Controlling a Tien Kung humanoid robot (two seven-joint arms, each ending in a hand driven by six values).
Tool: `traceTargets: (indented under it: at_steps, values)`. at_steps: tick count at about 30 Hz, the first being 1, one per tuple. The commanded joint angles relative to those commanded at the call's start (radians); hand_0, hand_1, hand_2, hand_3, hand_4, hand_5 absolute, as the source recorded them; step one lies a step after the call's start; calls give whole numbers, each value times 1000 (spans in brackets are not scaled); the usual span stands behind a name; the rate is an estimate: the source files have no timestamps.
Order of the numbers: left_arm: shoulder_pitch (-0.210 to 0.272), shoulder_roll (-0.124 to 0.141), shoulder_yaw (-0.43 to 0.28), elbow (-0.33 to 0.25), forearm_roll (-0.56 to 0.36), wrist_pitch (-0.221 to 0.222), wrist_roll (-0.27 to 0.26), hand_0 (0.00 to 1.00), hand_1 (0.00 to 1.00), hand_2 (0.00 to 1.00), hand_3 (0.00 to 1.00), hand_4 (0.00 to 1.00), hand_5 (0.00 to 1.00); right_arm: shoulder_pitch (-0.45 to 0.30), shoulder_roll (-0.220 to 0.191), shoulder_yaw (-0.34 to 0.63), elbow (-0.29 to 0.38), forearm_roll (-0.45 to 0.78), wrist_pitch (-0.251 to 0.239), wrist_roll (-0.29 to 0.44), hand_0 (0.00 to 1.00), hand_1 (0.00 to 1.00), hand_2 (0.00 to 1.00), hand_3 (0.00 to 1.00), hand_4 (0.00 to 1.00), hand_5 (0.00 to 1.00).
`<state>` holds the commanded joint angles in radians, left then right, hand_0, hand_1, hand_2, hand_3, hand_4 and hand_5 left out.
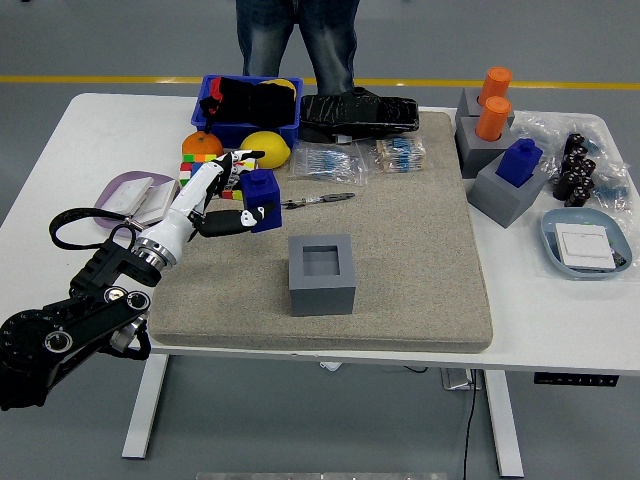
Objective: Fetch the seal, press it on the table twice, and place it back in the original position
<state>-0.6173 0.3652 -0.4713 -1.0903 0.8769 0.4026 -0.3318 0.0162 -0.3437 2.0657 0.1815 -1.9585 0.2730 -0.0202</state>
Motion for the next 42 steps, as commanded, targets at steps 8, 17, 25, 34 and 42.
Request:
traceTargets:
  at_steps: [8,17,25,34,42]
  values:
    - [21,-6,17,48,-21,8,-20,619,523,533,835,657,2,-1,2,2,-1,-2,1,1,784,682,659,611,786,447]
    - [37,-11,37,102,-52,2,-25,622,530,533,832,668,2,0,3,1,1,2,2,3,784,682,659,610,786,449]
    - [51,-15,64,142,-71,-7,-27,615,528,533,832,669,2,0,3,-2,2,6,3,3,784,682,659,611,787,449]
    - [66,-15,80,162,-83,-12,-28,614,529,530,831,669,2,-1,3,-4,2,6,4,3,784,682,658,611,786,449]
    - [75,-9,79,151,-76,-14,-27,616,531,529,829,669,2,0,3,-3,3,8,5,3,784,682,659,611,787,449]
